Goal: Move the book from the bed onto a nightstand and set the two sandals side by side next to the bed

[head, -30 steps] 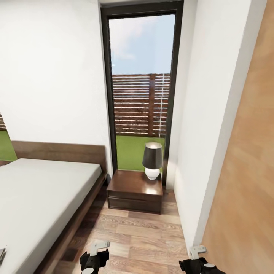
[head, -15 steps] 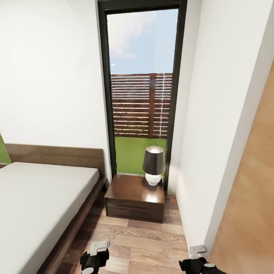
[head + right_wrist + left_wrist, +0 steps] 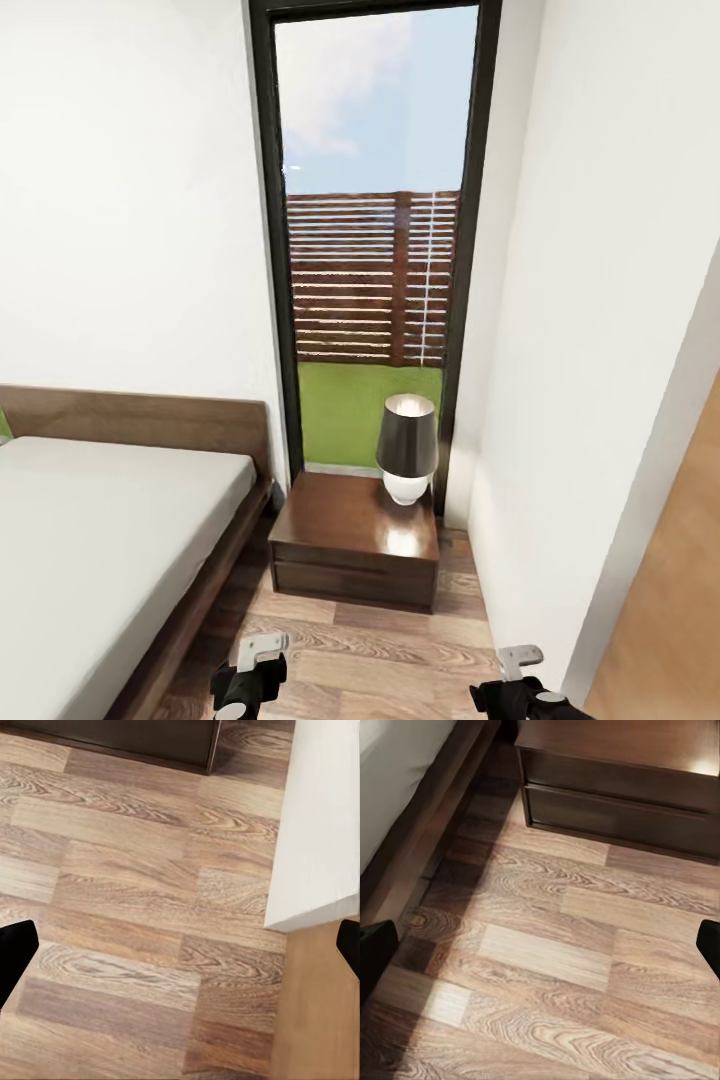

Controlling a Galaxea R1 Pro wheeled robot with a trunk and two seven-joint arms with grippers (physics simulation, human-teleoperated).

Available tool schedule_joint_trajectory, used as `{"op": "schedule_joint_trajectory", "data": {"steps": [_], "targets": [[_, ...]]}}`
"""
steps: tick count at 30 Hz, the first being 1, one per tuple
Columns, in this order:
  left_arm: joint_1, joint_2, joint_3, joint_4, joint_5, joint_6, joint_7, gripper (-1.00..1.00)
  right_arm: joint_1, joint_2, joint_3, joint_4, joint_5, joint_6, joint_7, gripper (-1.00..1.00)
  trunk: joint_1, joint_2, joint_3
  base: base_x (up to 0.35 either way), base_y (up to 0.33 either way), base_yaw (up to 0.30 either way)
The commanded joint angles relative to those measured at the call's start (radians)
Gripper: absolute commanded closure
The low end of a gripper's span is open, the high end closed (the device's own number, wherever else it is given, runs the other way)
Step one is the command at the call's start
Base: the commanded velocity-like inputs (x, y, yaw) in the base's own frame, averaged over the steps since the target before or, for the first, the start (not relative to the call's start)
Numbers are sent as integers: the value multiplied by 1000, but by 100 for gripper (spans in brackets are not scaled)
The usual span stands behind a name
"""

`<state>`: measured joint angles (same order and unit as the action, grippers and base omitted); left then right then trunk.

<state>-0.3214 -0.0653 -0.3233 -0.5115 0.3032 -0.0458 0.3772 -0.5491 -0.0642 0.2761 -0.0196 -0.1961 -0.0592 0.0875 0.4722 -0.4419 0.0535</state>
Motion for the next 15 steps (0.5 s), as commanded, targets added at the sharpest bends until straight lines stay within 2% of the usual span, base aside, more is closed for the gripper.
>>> {"op": "schedule_joint_trajectory", "data": {"steps": [1,6,15], "targets": [[-1,1,-8,1,11,-5,7,-100,-1,0,8,1,-11,-4,4,-100,-3,7,3,334,0,0],[-1,1,-9,1,11,-5,7,-100,0,0,8,1,-10,-4,3,-100,-22,42,19,334,0,0],[-1,1,-8,1,10,-5,7,-100,-1,0,8,1,-11,-4,3,-100,-22,42,19,334,0,0]]}}
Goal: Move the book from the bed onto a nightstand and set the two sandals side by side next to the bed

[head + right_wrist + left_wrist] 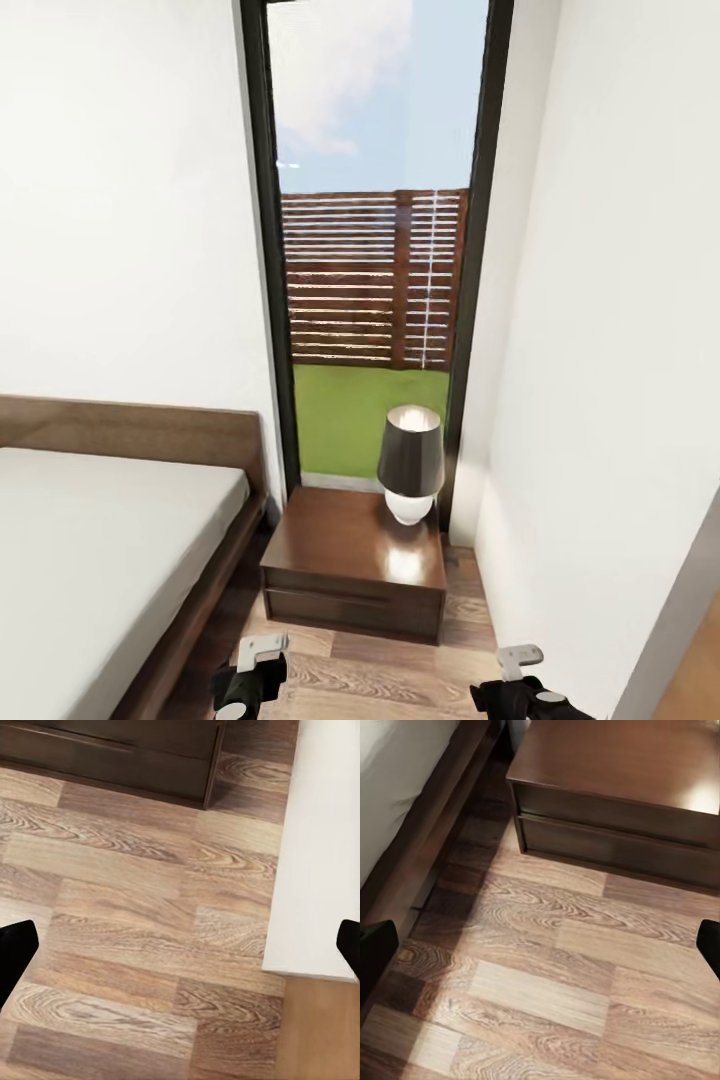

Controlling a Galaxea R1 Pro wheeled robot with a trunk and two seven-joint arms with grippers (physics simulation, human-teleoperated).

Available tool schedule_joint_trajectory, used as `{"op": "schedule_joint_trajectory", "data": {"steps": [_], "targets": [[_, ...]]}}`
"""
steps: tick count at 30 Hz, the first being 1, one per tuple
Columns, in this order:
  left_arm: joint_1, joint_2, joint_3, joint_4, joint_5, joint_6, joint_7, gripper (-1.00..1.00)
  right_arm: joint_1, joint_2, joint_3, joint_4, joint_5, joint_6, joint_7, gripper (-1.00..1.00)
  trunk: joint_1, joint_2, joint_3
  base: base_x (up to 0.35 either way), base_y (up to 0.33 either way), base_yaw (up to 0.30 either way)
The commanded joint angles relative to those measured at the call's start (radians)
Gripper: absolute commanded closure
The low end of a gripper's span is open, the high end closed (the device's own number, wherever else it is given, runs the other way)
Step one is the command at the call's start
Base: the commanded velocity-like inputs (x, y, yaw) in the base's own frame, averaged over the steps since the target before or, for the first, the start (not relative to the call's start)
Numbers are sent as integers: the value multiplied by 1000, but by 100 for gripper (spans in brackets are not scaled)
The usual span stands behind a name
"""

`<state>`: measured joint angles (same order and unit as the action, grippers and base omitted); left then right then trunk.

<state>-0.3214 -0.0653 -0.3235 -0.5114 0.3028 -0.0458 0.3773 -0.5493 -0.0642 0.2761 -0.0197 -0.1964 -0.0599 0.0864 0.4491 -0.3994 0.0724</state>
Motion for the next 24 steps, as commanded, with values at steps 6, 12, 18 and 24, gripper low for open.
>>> {"op": "schedule_joint_trajectory", "data": {"steps": [6,12,18,24], "targets": [[0,-1,-9,1,7,-11,6,-100,-1,0,8,1,-11,-4,4,-100,1,-1,0,150,0,0],[1,-6,-9,1,7,-21,5,-100,-1,0,8,1,-11,-6,4,-100,1,-1,0,27,0,3],[1,-5,-8,1,8,-23,5,-100,0,0,8,1,-11,-7,4,-100,1,-1,0,5,0,147],[0,-5,-8,1,11,-23,4,-100,-1,0,8,1,-11,-8,4,-100,1,-1,0,1,0,252]]}}
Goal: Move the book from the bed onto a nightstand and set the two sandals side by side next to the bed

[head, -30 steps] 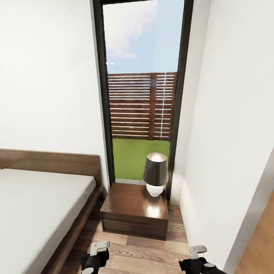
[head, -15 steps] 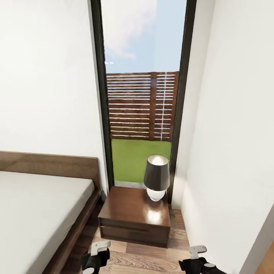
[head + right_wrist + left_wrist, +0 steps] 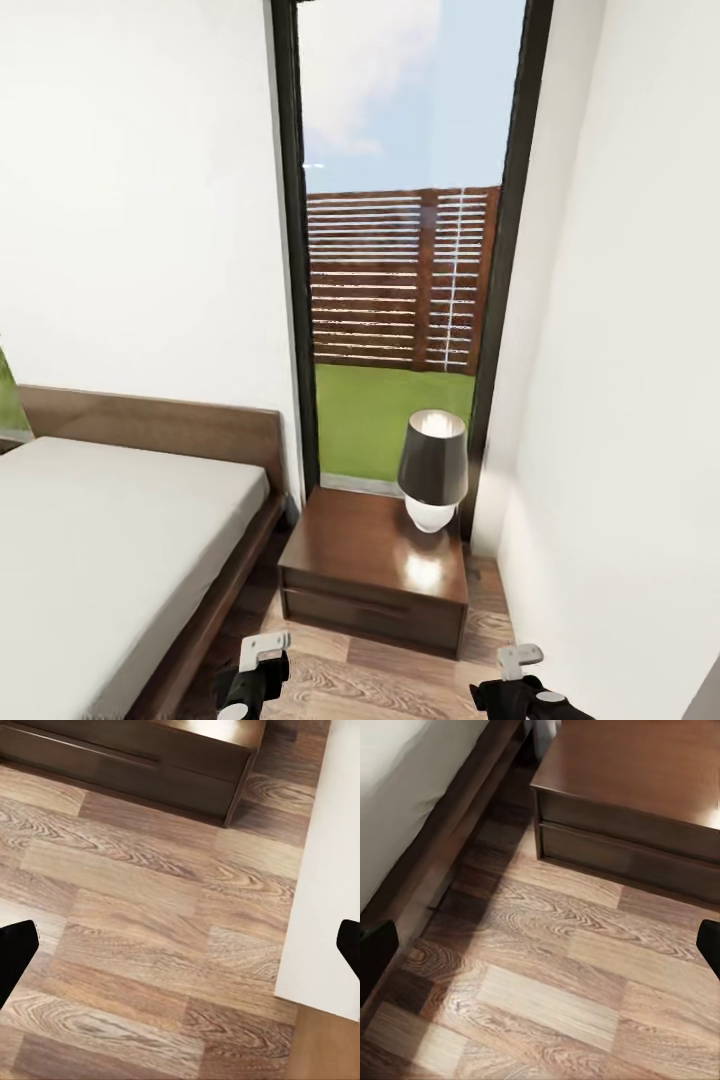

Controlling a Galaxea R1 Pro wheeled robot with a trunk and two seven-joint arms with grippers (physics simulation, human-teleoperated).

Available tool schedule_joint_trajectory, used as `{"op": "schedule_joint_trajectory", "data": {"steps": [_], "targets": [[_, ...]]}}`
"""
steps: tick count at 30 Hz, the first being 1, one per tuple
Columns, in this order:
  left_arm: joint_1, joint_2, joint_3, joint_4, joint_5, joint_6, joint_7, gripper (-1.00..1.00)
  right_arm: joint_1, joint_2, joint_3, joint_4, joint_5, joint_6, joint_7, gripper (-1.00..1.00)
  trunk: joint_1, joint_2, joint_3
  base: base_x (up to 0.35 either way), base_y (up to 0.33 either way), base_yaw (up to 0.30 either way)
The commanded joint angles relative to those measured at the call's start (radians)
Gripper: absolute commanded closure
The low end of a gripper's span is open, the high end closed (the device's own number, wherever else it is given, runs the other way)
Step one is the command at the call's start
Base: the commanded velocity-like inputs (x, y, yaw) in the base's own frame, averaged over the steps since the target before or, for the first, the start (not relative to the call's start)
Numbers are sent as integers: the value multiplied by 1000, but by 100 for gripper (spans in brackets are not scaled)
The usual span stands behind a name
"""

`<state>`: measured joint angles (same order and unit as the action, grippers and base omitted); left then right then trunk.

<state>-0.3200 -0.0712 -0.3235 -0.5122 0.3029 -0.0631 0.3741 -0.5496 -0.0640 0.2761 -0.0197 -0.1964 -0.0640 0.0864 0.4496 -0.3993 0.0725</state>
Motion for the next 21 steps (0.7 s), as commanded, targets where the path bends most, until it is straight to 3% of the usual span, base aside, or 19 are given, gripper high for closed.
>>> {"op": "schedule_joint_trajectory", "data": {"steps": [1,10,11,12,16,21], "targets": [[-1,1,-8,1,11,-6,7,-100,0,0,8,1,-11,-4,4,-100,0,-1,0,0,0,269],[-5,-1,-4,-17,9,40,12,-100,0,-1,0,-3,-13,-2,5,-100,0,-1,0,0,0,224],[-9,2,-4,-78,9,145,16,-100,-1,-2,0,-44,-14,9,4,-100,0,-1,0,0,0,30],[-10,4,-3,-116,8,193,18,-100,-1,-2,1,-72,-13,20,3,-100,0,-1,0,0,0,19],[-11,8,2,-234,6,306,23,-100,-1,-4,-1,-152,-14,91,3,-100,0,-1,0,0,0,10],[-12,11,22,-428,5,508,44,-100,-1,-12,-7,-322,-15,223,0,-100,0,-1,0,0,0,3]]}}
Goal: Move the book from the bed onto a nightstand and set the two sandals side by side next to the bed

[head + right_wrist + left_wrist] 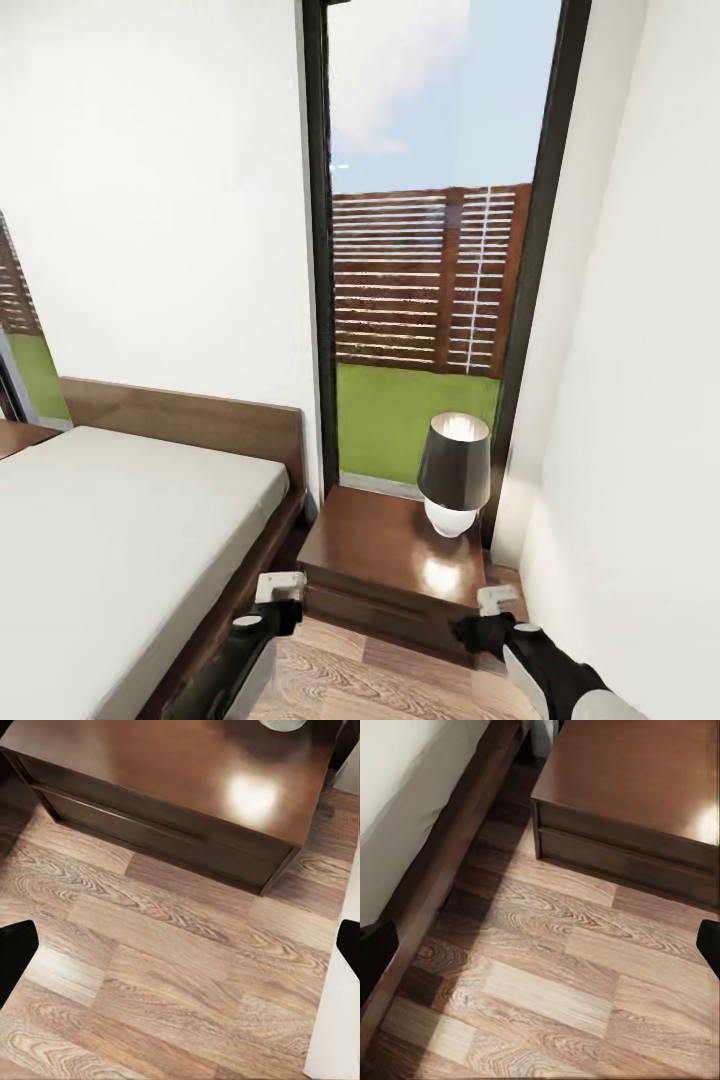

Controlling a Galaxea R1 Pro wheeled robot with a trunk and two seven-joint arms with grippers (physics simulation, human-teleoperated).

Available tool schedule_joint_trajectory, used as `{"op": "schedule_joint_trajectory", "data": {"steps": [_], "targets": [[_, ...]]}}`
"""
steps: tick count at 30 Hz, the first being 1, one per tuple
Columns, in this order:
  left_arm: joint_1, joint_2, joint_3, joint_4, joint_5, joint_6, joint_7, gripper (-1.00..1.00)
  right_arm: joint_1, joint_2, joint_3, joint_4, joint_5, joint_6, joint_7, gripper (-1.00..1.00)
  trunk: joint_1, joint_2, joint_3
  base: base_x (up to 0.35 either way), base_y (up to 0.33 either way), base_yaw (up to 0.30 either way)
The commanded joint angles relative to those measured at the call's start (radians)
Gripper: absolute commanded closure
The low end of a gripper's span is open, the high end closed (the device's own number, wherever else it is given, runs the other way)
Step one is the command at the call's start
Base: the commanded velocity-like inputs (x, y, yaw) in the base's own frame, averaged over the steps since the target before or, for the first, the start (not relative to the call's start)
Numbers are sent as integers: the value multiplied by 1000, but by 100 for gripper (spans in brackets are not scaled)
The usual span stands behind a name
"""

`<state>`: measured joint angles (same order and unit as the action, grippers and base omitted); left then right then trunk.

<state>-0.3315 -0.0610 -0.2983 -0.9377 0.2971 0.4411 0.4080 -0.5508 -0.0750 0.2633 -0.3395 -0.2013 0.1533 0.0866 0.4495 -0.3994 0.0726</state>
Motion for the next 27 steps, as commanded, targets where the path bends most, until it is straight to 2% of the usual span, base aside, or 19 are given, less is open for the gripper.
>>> {"op": "schedule_joint_trajectory", "data": {"steps": [1,3,7,8,10,11,14,15,16,22,27], "targets": [[-1,1,0,-29,11,34,14,-100,0,-4,6,-31,-10,28,-1,-100,0,-1,-1,0,0,1],[-2,1,8,-110,10,120,27,-100,0,-13,4,-117,-10,102,-5,-100,0,-1,-1,0,0,0],[-11,2,29,-202,10,209,39,-100,0,-21,2,-233,-10,199,-11,-100,0,-1,-1,0,0,0],[-24,2,44,-241,10,250,45,-100,0,-23,-2,-293,-10,245,-18,-100,0,-1,-1,0,0,0],[-40,2,62,-278,10,293,48,-100,0,-25,-14,-352,-11,287,-28,-100,0,-1,-1,0,0,0],[-47,2,71,-295,10,315,50,-100,0,-26,-23,-382,-11,308,-32,-100,0,-1,-1,0,0,0],[-67,1,117,-377,11,426,54,-100,0,-27,-82,-534,-10,398,-46,-100,0,-1,-1,0,0,0],[-69,1,126,-390,11,441,55,-100,0,-27,-92,-565,-9,413,-47,-100,0,-1,-1,0,0,0],[-73,-1,149,-429,10,483,57,-100,1,-28,-121,-703,-8,476,-52,-100,0,-1,-1,0,0,0],[-74,-4,154,-454,8,503,58,-100,4,-29,-133,-788,-6,544,-56,-100,0,-1,-1,0,0,5],[-74,-6,150,-449,7,504,58,-100,4,-29,-134,-790,-6,547,-55,-100,0,-1,1,0,0,164]]}}
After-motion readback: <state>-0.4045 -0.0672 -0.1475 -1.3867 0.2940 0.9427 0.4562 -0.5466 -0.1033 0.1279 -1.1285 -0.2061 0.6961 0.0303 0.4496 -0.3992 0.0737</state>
